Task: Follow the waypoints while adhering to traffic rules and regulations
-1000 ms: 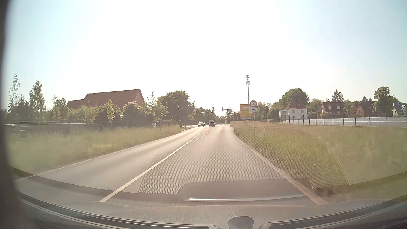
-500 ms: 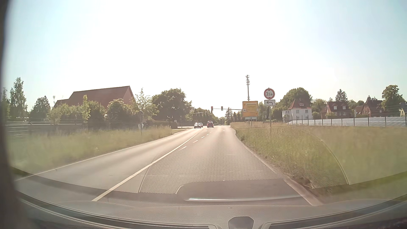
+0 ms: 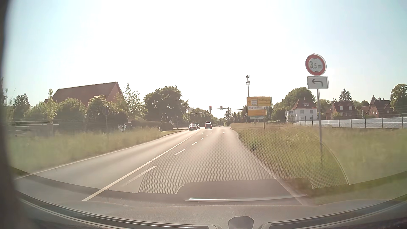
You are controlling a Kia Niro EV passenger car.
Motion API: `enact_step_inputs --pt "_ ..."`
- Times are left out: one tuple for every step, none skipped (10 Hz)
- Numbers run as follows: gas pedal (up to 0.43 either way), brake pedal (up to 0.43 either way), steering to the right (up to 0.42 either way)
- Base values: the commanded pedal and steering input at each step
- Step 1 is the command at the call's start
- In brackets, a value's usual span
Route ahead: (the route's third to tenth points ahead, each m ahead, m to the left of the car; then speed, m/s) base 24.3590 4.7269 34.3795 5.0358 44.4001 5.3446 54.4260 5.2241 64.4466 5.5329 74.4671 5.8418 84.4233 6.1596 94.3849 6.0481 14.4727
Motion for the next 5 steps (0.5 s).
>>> enact_step_inputs --pt "0.0 0.006 0.004" --pt "0.0 0.006 0.007" --pt "0.0 0.006 0.007" --pt "0.0 0.006 0.006" --pt "0.0 0.006 0.005"
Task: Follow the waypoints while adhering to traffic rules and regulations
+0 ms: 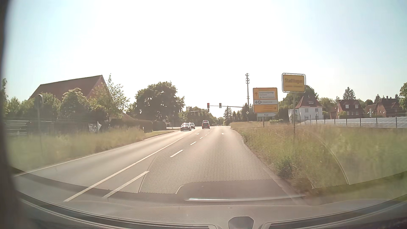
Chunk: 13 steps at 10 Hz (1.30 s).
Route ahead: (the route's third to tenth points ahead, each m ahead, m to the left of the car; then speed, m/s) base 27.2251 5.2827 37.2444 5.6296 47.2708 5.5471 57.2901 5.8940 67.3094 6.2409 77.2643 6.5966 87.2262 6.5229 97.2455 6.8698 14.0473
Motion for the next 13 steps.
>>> enact_step_inputs --pt "0.0 0.006 0.005" --pt "0.0 0.006 0.004" --pt "0.0 0.006 0.004" --pt "0.0 0.006 0.004" --pt "0.0 0.006 0.004" --pt "0.02 0.006 0.004" --pt "0.067 0.006 0.004" --pt "0.067 0.006 0.004" --pt "0.079 0.006 0.004" --pt "0.079 0.006 0.004" --pt "0.087 0.006 0.004" --pt "0.087 0.006 0.004" --pt "0.098 0.006 0.004"
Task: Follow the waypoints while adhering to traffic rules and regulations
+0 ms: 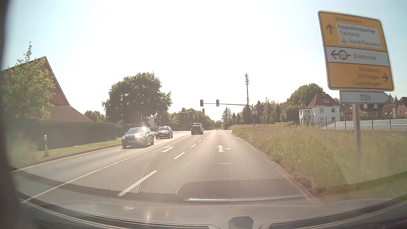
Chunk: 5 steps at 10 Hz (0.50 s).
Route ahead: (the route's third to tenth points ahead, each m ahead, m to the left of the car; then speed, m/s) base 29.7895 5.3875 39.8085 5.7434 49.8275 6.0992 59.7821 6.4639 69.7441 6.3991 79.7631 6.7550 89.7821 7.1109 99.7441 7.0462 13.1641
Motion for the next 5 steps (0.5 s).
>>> enact_step_inputs --pt "0.11 0.006 0.004" --pt "0.11 0.006 0.003" --pt "0.118 0.006 0.003" --pt "0.118 0.006 0.002" --pt "0.118 0.006 0.001"
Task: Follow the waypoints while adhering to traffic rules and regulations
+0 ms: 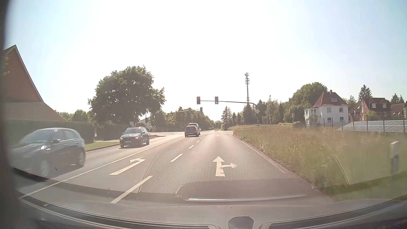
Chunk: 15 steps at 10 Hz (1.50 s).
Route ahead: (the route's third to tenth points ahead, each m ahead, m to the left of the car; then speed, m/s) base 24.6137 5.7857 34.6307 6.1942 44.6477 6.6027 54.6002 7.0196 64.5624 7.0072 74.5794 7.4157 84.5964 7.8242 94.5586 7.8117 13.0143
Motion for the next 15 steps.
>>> enact_step_inputs --pt "0.118 0.006 0.0" --pt "0.118 0.006 -0.001" --pt "0.118 0.006 -0.002" --pt "0.13 0.006 -0.002" --pt "0.13 0.006 -0.002" --pt "0.13 0.006 -0.002" --pt "0.13 0.006 -0.003" --pt "0.138 0.006 -0.002" --pt "0.138 0.006 -0.003" --pt "0.138 0.006 -0.002" --pt "0.138 0.006 -0.002" --pt "0.138 0.006 -0.002" --pt "0.138 0.006 -0.002" --pt "0.138 0.006 -0.002" --pt "0.138 0.006 -0.002"
